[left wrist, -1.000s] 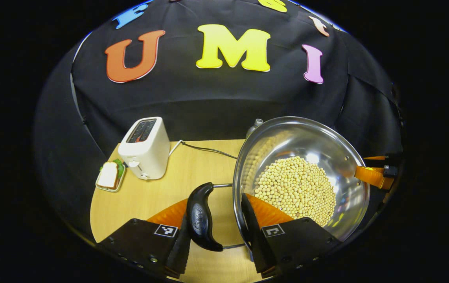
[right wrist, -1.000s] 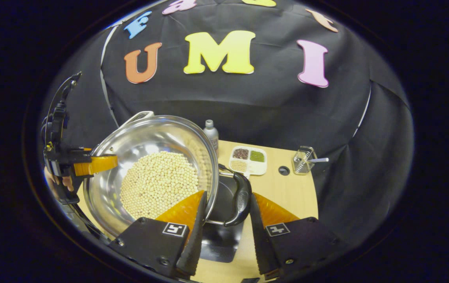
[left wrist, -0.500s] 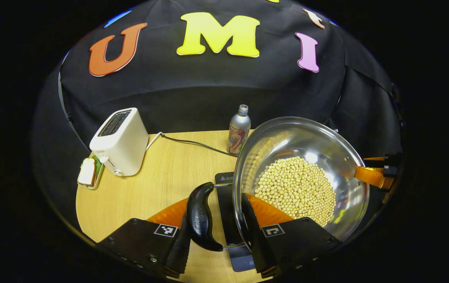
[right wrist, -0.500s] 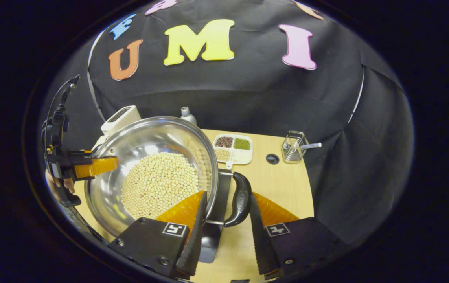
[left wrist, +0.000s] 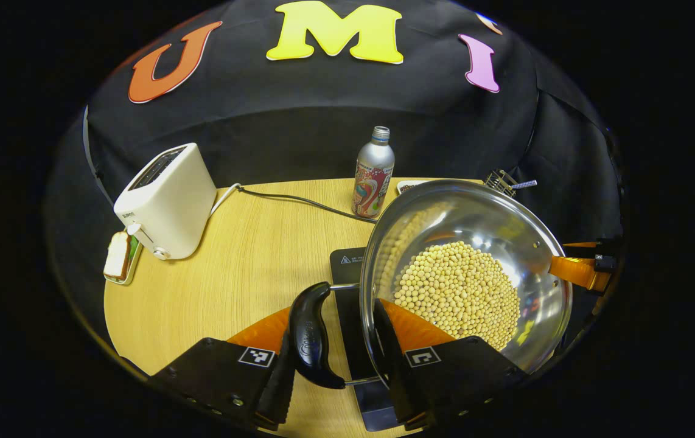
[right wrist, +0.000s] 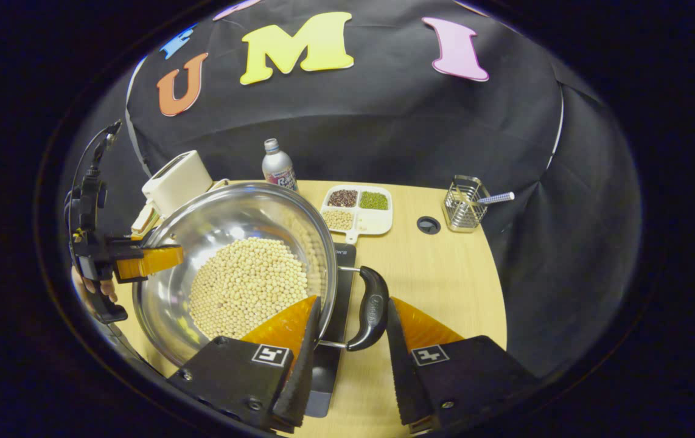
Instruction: First push the handle of the pot to place it horizontally, then grasp the pot with both hands and set it on the induction cooktop.
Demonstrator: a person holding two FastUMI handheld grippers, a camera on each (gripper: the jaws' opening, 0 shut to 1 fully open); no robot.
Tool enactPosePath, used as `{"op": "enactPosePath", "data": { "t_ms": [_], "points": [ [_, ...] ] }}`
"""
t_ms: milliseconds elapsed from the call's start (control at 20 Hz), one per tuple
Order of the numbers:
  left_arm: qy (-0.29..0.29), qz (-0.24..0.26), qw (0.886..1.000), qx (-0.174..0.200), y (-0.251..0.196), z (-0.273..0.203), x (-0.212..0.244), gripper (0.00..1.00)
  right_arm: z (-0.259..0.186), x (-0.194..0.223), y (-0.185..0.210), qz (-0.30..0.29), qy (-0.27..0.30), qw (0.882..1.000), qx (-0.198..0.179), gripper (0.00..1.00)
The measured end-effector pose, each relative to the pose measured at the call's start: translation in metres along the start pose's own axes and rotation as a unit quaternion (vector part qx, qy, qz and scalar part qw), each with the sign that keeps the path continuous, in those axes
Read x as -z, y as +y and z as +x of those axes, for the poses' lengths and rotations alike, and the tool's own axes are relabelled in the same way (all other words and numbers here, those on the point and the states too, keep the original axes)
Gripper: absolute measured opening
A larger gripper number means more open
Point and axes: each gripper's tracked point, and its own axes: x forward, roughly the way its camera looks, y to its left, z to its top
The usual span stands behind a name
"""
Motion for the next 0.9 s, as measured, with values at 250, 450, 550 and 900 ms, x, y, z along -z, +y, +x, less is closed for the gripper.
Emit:
{"op": "enactPosePath", "data": {
  "t_ms": [250, 450, 550, 900],
  "points": [
    [0.010, -0.009, 1.000, 0.004, 0.002, 0.021, 0.015, 0.63, 0.020, 0.012, -0.001, 0.000, 0.001, 1.000, -0.002, 0.56],
    [-0.008, -0.023, 1.000, 0.011, 0.008, 0.034, 0.015, 0.63, 0.041, 0.014, 0.001, 0.025, -0.039, 0.999, -0.013, 0.57],
    [-0.015, -0.033, 0.999, 0.013, 0.009, 0.034, 0.015, 0.63, 0.038, 0.016, 0.001, 0.040, -0.054, 0.997, -0.024, 0.60],
    [-0.033, -0.041, 0.998, 0.018, 0.008, 0.034, 0.014, 0.52, 0.040, 0.016, -0.001, 0.057, -0.084, 0.994, -0.037, 0.62]
  ]
}}
